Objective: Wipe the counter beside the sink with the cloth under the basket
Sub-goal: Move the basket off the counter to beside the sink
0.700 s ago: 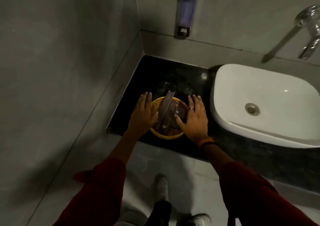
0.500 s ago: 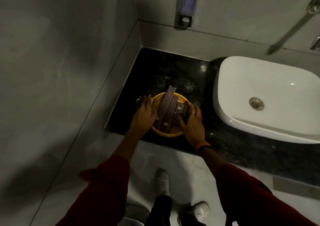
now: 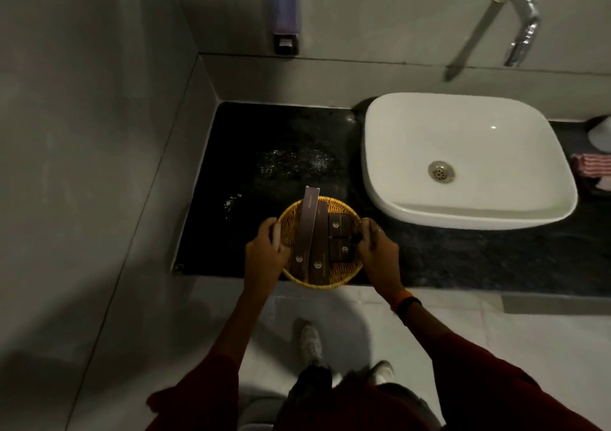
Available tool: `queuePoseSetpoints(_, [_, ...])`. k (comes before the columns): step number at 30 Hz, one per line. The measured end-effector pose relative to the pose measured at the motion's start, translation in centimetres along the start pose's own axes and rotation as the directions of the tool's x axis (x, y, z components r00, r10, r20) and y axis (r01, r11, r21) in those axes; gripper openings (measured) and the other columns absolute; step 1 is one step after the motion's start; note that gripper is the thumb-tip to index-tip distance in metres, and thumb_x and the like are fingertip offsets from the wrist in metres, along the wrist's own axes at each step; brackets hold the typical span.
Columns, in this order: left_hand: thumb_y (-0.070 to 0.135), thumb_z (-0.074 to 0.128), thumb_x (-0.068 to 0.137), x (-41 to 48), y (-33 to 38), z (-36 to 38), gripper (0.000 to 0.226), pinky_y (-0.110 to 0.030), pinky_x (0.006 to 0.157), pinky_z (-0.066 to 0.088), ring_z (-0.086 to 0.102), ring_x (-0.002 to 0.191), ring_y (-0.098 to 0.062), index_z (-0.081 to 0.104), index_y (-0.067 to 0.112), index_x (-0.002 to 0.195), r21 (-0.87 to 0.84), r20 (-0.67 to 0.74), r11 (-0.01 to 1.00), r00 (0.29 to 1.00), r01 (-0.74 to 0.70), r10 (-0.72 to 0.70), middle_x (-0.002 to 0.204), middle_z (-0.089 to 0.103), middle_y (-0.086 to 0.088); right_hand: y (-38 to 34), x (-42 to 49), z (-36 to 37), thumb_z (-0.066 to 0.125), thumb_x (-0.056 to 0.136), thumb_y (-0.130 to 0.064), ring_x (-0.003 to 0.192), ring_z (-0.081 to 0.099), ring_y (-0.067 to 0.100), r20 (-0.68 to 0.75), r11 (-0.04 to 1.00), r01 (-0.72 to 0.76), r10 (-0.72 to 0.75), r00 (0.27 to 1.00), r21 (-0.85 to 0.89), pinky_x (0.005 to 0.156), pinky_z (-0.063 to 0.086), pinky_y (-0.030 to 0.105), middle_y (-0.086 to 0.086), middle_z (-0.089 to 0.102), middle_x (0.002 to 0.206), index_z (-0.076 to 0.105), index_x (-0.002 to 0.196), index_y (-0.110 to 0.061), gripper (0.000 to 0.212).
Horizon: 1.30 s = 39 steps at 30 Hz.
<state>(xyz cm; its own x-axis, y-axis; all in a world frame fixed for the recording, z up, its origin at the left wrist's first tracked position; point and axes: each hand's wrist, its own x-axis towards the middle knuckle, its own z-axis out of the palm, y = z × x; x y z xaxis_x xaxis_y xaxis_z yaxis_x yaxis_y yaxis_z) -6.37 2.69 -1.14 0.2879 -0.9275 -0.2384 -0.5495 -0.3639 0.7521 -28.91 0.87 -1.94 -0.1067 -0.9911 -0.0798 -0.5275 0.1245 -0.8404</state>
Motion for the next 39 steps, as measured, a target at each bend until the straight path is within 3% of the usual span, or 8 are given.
queuePoseSetpoints(6, [0.014,0.070,0.080,-5.6,3.6,8.2,0.054,-0.008,0.058,0.041,0.061,0.075,-0.004,0.044,0.040,0.120,-0.022,0.145,0.996,0.986,-0.086,0.088,0.081,0.055,0.026,5.9,-3.1,-9.2,0.053,0.096,0.002,0.075,0.064,-0.008,-0.110,0.999,-0.011,0.007,0.994,-0.036,0.065,0.048,0.003,-0.007,0.065,0.079,0.065,0.113,-0.013,0.026])
queuePoseSetpoints(15, [0.018,0.070,0.085,-11.9,14.1,25.6,0.053,-0.007,0.059,0.053,0.067,0.073,0.004,0.052,0.032,0.132,-0.102,0.403,0.979,0.892,-0.176,0.203,0.085,0.067,0.015,17.5,-4.9,-28.5,0.059,0.096,-0.004,0.067,0.065,0.001,-0.260,0.970,-0.182,0.136,0.956,-0.162,0.062,0.048,0.003,-0.002,0.072,0.080,0.069,0.108,-0.012,0.018])
queuePoseSetpoints(22, [0.022,0.068,0.086,-13.9,26.1,39.1,0.056,-0.014,0.080,0.055,0.069,0.091,-0.004,0.049,0.031,0.138,-0.116,0.442,0.965,0.858,-0.236,0.263,0.101,0.066,0.016,26.3,-0.8,-43.4,0.065,0.092,-0.006,0.080,0.068,0.009,-0.274,0.962,-0.260,0.227,0.934,-0.089,0.071,0.051,0.015,-0.003,0.071,0.091,0.068,0.111,-0.018,0.023])
queuePoseSetpoints(25, [0.014,0.063,0.085,-12.5,29.6,43.2,0.059,-0.006,0.070,0.049,0.069,0.089,-0.012,0.048,0.026,0.141,-0.055,0.406,0.980,0.892,-0.191,0.197,0.100,0.065,0.008,28.5,2.6,-47.0,0.064,0.088,0.003,0.088,0.066,0.017,-0.233,0.961,-0.254,0.225,0.946,-0.106,0.078,0.053,0.024,0.003,0.068,0.102,0.065,0.119,-0.008,0.033])
queuePoseSetpoints(29, [0.008,0.064,0.083,-9.8,32.0,46.5,0.073,0.006,0.055,0.040,0.061,0.073,-0.004,0.036,0.022,0.149,-0.034,0.384,0.989,0.911,-0.147,0.149,0.102,0.070,-0.005,30.2,7.5,-48.9,0.060,0.092,0.002,0.084,0.065,0.010,-0.242,0.975,-0.184,0.149,0.959,-0.126,0.078,0.048,0.001,0.013,0.072,0.102,0.066,0.114,-0.002,0.023])
queuePoseSetpoints(34, [0.010,0.057,0.096,-8.7,35.9,47.5,0.072,-0.028,0.080,0.057,0.068,0.091,-0.025,0.018,0.018,0.156,0.107,0.396,0.971,0.905,-0.214,0.156,0.119,0.068,-0.018,30.8,11.7,-50.6,0.060,0.094,-0.007,0.100,0.068,0.005,-0.138,0.960,-0.271,0.279,0.950,0.070,0.098,0.055,0.033,0.002,0.073,0.108,0.065,0.119,-0.011,0.026])
queuePoseSetpoints(37, [0.028,0.056,0.097,-10.9,38.4,47.2,0.075,-0.048,0.094,0.054,0.060,0.117,-0.036,0.011,0.024,0.156,0.308,0.396,0.921,0.912,-0.240,0.105,0.146,0.046,-0.019,31.4,12.3,-51.1,0.070,0.088,-0.016,0.089,0.060,-0.018,-0.088,0.955,-0.285,0.292,0.952,0.087,0.093,0.049,0.025,-0.021,0.063,0.101,0.062,0.122,-0.020,0.036])
queuePoseSetpoints(39, [0.042,0.058,0.092,-12.7,40.6,46.7,0.077,-0.051,0.097,0.053,0.047,0.134,-0.035,0.013,0.032,0.154,0.491,0.410,0.816,0.907,-0.306,0.094,0.162,0.019,-0.011,32.0,13.3,-52.0,0.072,0.088,-0.030,0.098,0.061,-0.008,-0.087,0.920,-0.359,0.375,0.923,0.155,0.094,0.048,0.025,-0.018,0.063,0.107,0.059,0.130,-0.023,0.044])
